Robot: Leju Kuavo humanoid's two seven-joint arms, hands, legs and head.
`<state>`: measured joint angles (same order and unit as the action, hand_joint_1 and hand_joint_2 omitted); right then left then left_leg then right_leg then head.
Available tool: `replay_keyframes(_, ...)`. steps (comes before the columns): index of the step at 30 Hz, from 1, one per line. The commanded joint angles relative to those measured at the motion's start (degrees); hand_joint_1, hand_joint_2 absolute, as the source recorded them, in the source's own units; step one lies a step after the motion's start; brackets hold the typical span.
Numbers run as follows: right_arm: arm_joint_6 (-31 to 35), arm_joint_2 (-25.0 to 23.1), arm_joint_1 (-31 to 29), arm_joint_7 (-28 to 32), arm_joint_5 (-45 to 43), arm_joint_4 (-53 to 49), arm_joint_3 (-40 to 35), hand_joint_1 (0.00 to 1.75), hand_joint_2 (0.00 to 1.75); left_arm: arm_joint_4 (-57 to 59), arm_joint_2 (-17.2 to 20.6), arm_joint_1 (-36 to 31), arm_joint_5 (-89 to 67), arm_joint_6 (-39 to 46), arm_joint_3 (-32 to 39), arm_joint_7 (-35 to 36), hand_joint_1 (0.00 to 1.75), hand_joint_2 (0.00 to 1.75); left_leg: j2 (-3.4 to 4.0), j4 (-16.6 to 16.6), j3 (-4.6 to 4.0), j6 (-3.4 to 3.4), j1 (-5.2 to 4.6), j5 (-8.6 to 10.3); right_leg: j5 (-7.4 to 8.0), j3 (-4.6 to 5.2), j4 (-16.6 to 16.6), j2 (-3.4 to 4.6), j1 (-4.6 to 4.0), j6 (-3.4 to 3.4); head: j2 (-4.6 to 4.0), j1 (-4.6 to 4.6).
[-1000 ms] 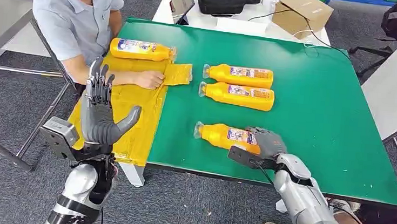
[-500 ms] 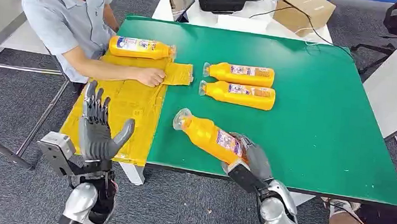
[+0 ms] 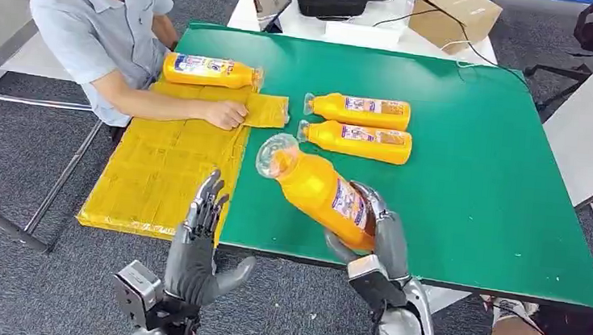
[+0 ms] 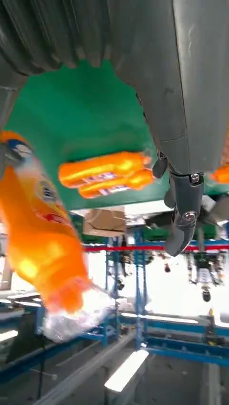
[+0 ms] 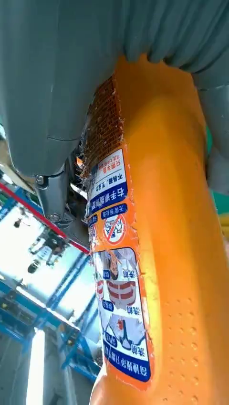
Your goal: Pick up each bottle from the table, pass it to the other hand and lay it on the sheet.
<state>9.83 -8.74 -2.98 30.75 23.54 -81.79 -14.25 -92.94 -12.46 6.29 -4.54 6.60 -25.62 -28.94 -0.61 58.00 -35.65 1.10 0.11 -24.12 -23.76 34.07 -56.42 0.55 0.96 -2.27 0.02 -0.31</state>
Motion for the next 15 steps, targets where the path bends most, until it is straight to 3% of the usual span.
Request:
replay_keyframes(1,-0.96,-2.29,0.01,1.47,-1.08,3.66,-7.76,1.75,1.75,4.46,3.19,-1.26,5.94,-2.4,-2.38,4.64,0.0,1.75,0.13,-0.09,0.29,-0.08,0.06,-0.09,-0.06,-0.27,0.1,0.05,-0.07,0.12,0.0,0.02)
replay_keyframes(7,-0.93,-2.52,-2.02,2.09,-2.55,7.12,-11.0,1.75,1.75,4.78,3.14,-2.18,7.26,-2.55,-2.54,4.9,0.0,1.75,0.1,-0.12,0.29,-0.07,0.06,-0.06,-0.05,-0.28,0.12,0.0,-0.06,0.12,0.0,0.02)
replay_keyframes(11,-0.08,-3.35,-4.14,1.56,-3.12,8.8,-11.72,1.75,1.75,5.33,0.4,-4.24,4.52,-0.19,-0.53,7.82,0.0,1.75,0.09,-0.06,0.15,-0.05,0.04,-0.03,-0.01,-0.14,0.06,0.02,-0.04,0.1,0.0,0.02)
replay_keyframes(15,-4.0,-3.33,-5.25,-0.47,-5.81,11.05,-12.99,1.75,1.75,6.13,0.01,-4.52,4.45,-0.34,0.59,6.58,0.0,1.75,0.07,-0.07,0.12,-0.03,0.02,0.0,0.0,-0.13,0.07,0.03,-0.01,0.07,0.0,0.04)
